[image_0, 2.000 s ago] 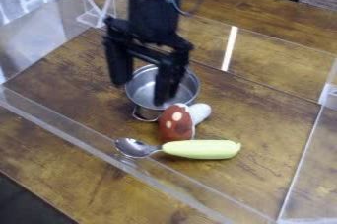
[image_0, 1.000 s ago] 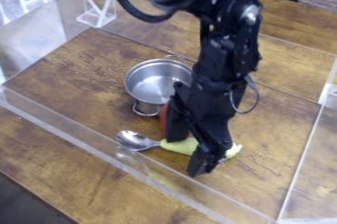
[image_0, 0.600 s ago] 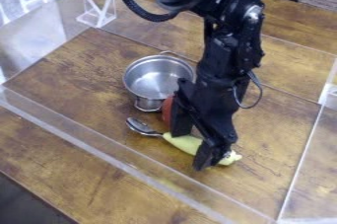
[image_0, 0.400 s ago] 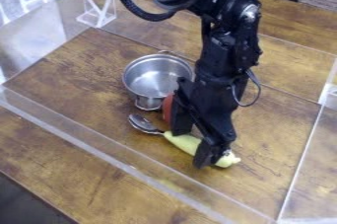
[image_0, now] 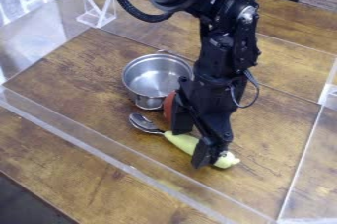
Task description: Move the green spoon to the left
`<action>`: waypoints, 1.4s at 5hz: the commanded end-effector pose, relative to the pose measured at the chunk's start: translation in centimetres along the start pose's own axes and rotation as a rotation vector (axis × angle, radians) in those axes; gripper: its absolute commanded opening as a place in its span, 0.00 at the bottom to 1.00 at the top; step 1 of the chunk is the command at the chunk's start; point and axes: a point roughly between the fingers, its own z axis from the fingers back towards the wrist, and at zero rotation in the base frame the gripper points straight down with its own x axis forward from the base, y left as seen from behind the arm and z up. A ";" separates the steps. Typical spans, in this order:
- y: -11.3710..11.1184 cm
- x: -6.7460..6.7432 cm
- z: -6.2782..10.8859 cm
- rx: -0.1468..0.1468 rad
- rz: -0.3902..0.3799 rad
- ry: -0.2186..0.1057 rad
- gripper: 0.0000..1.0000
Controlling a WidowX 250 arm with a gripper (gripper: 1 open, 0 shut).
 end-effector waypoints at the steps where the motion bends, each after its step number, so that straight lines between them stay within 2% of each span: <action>1: 1.7 -0.7 -1.0 0.001 -0.009 -0.011 1.00; 3: 1.3 -1.1 -0.7 -0.007 0.027 -0.012 1.00; 5: 0.9 -2.5 -1.2 -0.026 0.204 -0.001 1.00; 7: 2.1 -2.0 -1.7 -0.036 0.318 0.013 1.00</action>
